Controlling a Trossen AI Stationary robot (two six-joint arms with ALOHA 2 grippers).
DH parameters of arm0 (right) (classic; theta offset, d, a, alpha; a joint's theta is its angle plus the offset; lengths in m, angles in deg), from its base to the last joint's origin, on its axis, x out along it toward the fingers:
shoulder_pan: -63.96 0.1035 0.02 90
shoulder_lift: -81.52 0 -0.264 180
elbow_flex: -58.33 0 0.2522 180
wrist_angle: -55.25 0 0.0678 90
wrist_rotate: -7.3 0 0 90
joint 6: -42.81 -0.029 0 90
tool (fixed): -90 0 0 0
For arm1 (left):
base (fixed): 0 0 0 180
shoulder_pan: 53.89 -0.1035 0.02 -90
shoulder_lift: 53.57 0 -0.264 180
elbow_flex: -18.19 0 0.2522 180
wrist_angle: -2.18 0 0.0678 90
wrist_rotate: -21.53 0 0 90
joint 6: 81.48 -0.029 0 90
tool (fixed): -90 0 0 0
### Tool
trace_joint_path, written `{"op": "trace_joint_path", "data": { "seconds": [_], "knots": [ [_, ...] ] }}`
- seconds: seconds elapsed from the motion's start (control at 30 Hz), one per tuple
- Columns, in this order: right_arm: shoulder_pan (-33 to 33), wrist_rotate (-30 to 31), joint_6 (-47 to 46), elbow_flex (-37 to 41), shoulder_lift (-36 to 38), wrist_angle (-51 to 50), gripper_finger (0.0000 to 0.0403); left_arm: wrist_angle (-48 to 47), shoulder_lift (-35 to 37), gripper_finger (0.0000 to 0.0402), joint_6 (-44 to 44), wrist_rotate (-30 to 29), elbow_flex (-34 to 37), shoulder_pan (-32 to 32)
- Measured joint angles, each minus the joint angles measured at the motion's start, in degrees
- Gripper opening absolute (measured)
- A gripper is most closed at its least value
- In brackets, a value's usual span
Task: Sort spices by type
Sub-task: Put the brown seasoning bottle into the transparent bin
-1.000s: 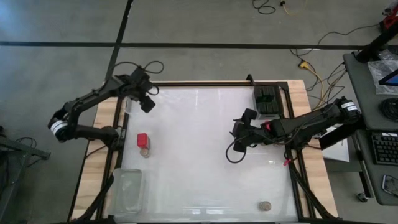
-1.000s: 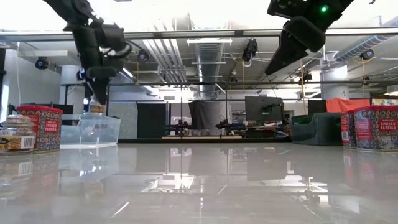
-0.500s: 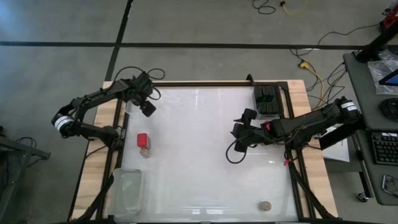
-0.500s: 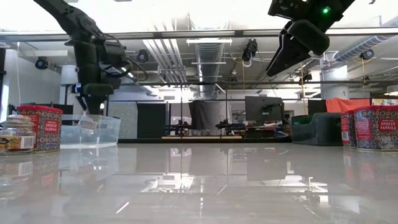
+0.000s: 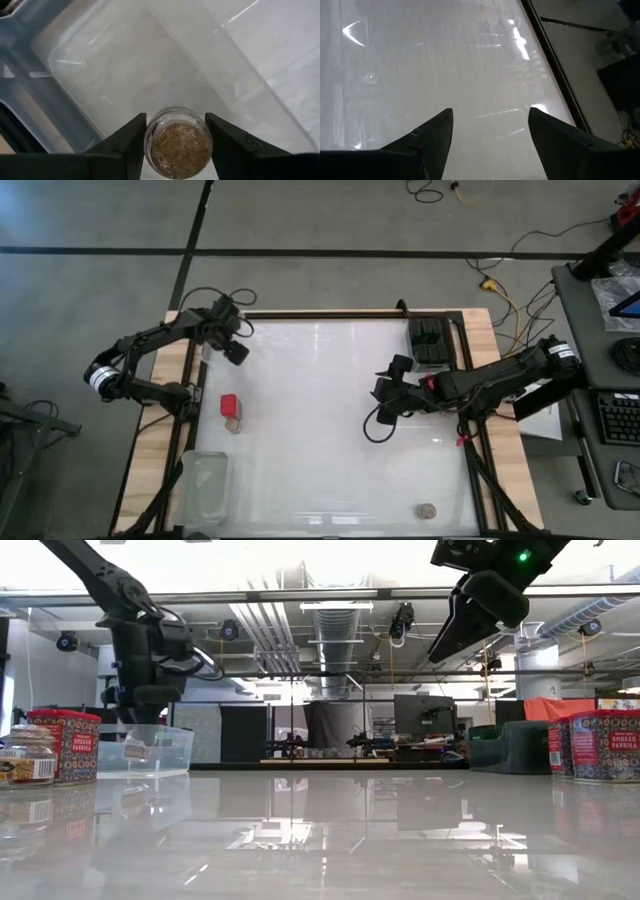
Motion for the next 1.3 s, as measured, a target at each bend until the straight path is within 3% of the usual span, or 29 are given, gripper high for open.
{"op": "trace_joint_path", "data": {
  "seconds": [0.33,0.5,0.83,1.3],
  "knots": [
    [0.01,0.01,0.01,0.0,0.01,0.0,0.0235,0.22,-0.43,0.0166,0.38,1.5,0.28,-0.24],
    [0.02,-0.01,-0.7,0.0,0.01,-0.02,0.024,0.32,-2.67,0.0166,-0.22,7.38,0.28,-1.89],
    [0.02,-1.81,-1.6,0.0,0.0,-0.21,0.0251,0.6,-3.89,0.0166,-0.79,6.97,0.02,-2.87],
    [0.02,-1.76,-1.33,0.0,0.0,-0.31,0.0237,0.79,-3.89,0.0166,-1.71,8.61,0.02,-2.83]
  ]
}}
